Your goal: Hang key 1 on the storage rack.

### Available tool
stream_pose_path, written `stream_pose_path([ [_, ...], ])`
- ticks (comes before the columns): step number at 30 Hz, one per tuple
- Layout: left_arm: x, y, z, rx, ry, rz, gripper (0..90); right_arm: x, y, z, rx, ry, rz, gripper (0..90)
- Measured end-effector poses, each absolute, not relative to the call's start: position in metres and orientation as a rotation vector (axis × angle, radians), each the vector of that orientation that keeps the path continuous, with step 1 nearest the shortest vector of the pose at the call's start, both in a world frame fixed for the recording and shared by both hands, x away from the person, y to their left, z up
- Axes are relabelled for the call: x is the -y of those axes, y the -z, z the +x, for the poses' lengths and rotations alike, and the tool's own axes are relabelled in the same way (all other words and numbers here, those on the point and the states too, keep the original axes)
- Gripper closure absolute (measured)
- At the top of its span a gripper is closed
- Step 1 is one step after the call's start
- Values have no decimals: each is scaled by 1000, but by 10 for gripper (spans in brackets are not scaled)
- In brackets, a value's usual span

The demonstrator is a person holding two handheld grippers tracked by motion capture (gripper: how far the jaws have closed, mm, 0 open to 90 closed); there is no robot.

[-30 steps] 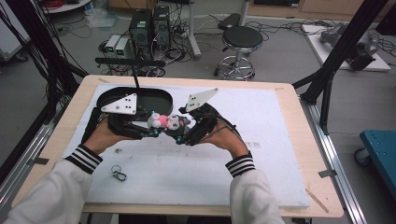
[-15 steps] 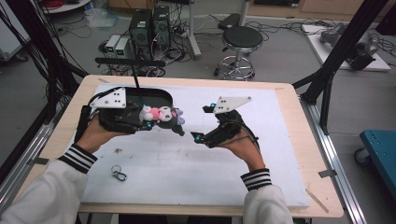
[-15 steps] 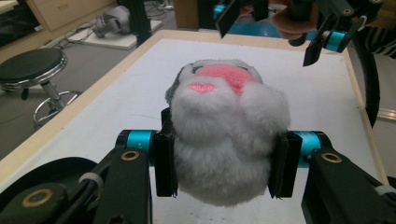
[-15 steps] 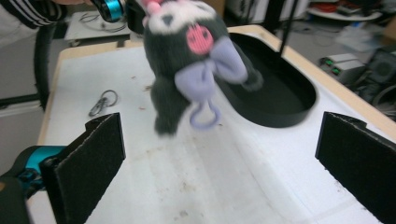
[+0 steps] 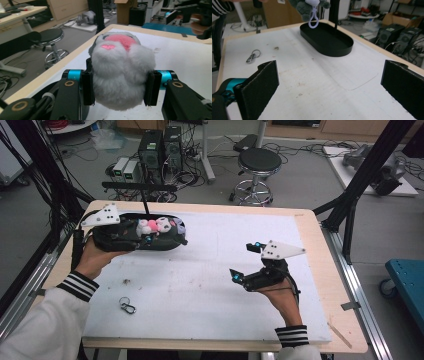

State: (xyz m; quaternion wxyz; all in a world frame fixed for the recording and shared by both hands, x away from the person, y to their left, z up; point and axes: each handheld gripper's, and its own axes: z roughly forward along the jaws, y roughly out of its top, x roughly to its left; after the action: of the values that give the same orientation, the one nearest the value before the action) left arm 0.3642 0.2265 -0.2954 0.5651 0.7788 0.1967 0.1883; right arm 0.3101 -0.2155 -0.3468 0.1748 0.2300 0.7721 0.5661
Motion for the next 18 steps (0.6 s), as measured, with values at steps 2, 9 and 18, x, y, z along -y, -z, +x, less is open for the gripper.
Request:
stream_pose_path([
  [2, -228, 294, 366, -471, -447, 1834, 545, 222, 349, 308, -2159, -1619, 669, 7],
  [9, -234, 293, 369, -523, -492, 1823, 545, 241, 360, 297, -2073, -1605, 729, 6],
  [18, -240, 292, 373, -564, -529, 1795, 545, 259, 380, 280, -1968, -1585, 783, 7],
])
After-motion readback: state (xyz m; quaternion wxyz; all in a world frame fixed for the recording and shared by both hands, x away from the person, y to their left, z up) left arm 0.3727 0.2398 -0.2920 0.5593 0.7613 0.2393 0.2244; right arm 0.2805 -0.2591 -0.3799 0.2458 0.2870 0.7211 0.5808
